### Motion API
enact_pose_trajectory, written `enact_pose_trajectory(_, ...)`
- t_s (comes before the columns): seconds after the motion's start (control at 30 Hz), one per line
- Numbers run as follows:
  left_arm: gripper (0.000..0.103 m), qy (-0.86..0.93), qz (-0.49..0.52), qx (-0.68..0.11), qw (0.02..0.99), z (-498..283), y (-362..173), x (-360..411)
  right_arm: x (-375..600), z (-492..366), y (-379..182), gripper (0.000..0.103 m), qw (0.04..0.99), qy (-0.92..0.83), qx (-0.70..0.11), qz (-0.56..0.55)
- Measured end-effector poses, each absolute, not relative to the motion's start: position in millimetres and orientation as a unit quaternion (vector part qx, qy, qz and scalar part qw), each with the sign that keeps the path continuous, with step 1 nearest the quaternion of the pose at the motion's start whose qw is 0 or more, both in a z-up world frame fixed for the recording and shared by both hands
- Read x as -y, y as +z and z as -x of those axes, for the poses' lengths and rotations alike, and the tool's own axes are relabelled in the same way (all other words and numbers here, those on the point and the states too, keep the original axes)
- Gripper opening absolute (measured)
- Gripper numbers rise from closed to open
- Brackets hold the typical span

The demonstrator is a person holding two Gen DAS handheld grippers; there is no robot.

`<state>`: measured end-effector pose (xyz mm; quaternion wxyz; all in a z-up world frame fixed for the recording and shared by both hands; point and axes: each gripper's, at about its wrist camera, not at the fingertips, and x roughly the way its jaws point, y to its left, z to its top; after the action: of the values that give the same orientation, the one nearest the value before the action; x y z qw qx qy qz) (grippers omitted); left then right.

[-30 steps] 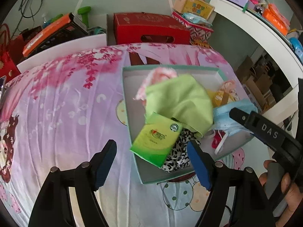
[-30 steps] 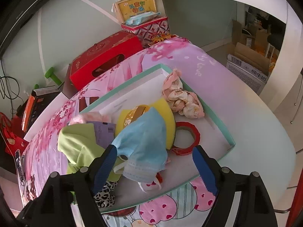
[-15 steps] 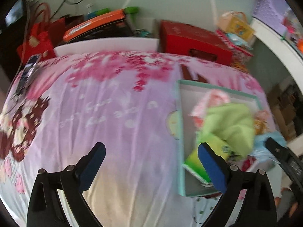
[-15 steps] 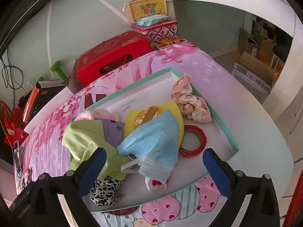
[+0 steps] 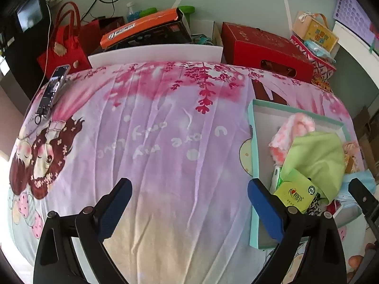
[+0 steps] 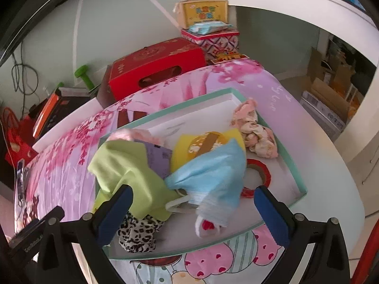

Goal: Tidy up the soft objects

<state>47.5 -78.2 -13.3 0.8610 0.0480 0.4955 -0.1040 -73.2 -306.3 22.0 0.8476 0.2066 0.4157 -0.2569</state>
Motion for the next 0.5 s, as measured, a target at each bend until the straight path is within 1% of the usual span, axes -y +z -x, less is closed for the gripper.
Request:
enact_pose_trajectory(0.37,0.098,-0.058,-0.045,-0.504,0.860,-49,-10,59,283,64,25,0.103,0.854,-0.233,-0.432,-0.171)
enact_pose_trajectory(0.5,0.098,-0.020,-0.060,-0.518,0.853,-47,-13,50,273,61,25,0.103,0.854,-0.222,-0.442,-0.159)
